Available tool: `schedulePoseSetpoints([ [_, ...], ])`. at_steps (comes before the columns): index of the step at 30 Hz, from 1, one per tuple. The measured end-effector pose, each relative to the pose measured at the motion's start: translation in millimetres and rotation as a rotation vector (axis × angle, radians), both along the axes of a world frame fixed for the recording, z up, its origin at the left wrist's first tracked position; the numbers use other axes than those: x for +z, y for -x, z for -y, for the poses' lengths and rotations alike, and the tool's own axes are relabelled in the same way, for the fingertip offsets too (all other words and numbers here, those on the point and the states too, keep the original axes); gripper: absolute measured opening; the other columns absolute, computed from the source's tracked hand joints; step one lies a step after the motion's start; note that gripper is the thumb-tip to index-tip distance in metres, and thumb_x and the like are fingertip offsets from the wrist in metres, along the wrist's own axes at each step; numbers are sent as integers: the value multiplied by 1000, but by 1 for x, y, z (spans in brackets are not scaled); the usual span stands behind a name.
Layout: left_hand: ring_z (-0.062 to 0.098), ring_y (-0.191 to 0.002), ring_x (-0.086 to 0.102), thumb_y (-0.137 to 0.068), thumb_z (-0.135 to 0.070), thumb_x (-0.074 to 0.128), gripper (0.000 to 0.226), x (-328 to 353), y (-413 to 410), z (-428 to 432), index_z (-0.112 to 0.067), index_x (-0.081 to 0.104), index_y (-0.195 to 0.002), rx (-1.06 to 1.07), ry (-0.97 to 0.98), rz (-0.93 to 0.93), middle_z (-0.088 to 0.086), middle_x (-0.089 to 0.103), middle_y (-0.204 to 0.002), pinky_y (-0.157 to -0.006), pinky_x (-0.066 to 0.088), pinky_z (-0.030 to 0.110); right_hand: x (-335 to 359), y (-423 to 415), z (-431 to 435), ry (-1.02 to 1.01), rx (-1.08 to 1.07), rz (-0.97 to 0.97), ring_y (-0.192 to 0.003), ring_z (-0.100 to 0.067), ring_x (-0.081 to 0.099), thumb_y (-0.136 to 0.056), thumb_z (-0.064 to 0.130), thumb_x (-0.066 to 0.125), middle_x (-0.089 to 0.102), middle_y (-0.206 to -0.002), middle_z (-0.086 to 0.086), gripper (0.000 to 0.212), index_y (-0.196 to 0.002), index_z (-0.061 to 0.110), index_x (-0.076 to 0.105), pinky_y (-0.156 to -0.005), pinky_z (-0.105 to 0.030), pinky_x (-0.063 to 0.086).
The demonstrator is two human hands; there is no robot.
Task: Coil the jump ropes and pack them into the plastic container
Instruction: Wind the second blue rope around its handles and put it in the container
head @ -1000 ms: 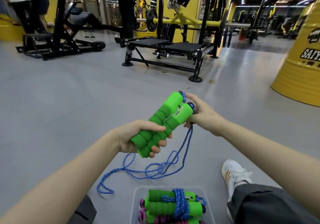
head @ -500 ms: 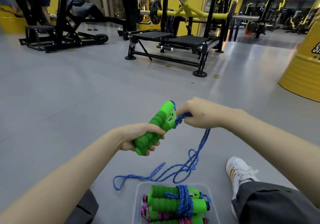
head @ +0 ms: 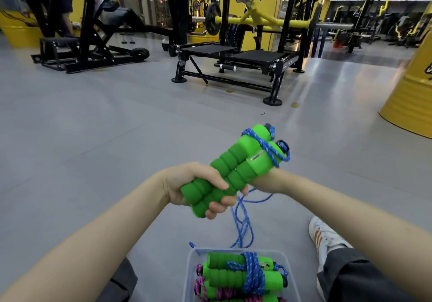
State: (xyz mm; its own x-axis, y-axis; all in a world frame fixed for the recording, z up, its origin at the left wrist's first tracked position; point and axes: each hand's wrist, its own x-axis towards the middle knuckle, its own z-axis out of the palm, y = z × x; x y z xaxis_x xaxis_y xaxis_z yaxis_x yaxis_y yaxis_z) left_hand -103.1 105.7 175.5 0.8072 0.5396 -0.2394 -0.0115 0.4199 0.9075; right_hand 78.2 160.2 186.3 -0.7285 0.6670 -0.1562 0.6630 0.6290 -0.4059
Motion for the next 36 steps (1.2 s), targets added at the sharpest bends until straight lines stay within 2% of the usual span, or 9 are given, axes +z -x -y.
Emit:
schedulePoseSetpoints([
  [2,11,-56,48,-64,-29,77,50,-1,-1,-2,-9,57,-104,124,16,15,2,53,-73,-54,43,22,-8,14,12,27,-42,-85,-62,-2,42,-92,2,42,43,-67,7,40,-60,26,38,-60,-16,33],
  [8,14,-54,47,-63,-20,66,39,-7,16,-5,-6,60,-99,487,49,-94,4,54,-71,-50,43,24,2,9,6,129,-71,-122,-54,-13,41,-90,20,50,41,-63,3,13,-80,14,52,-49,-26,41],
  [14,14,-53,47,-67,-18,57,33,-17,22,-10,-7,59,-98,628,80,-236,4,54,-70,-49,42,23,32,-13,0,26,-63,145,-46,-11,54,-83,18,52,50,-67,0,10,-75,20,55,-44,-21,46],
  [17,13,-51,49,-61,-21,60,40,-25,30,-12,-8,56,-99,674,58,-473,3,54,-69,-49,42,22,42,-16,1,-169,-50,191,-64,-22,55,-80,18,53,53,-71,-1,8,-74,23,54,-54,-27,44],
  [24,13,-53,50,-60,-24,63,43,-23,29,-9,-10,57,-99,409,-23,-841,1,55,-70,-48,42,21,52,-7,-4,-435,52,-127,-59,-11,42,-81,8,47,46,-56,13,27,-92,23,65,-68,-33,44],
  [27,12,-55,52,-65,-22,63,38,-16,14,-6,-11,60,-101,131,-71,-930,-2,57,-69,-50,44,21,40,-6,-9,-428,93,-147,-75,-13,47,-85,9,45,63,-84,7,28,-95,23,67,-76,-34,45],
  [30,9,-54,52,-71,-16,60,24,-4,0,1,-16,63,-95,-85,-80,-864,-5,58,-65,-52,45,19,30,-6,-15,-273,73,-189,-89,-9,53,-90,6,42,63,-94,11,34,-102,23,68,-83,-26,43],
  [33,10,-55,50,-75,-12,57,27,4,-3,3,-16,61,-102,-181,-65,-570,-3,55,-70,-54,44,20,19,-14,-13,119,-26,-344,-56,6,52,-92,-1,43,62,-61,23,28,-106,9,65,-60,-8,39],
  [36,11,-56,49,-70,-19,55,36,2,5,0,-11,58,-105,-56,-27,-293,0,54,-73,-55,43,23,-1,-26,-5,323,-74,-340,-44,5,47,-88,-3,49,63,-63,-8,12,-85,1,61,-63,-28,48],
])
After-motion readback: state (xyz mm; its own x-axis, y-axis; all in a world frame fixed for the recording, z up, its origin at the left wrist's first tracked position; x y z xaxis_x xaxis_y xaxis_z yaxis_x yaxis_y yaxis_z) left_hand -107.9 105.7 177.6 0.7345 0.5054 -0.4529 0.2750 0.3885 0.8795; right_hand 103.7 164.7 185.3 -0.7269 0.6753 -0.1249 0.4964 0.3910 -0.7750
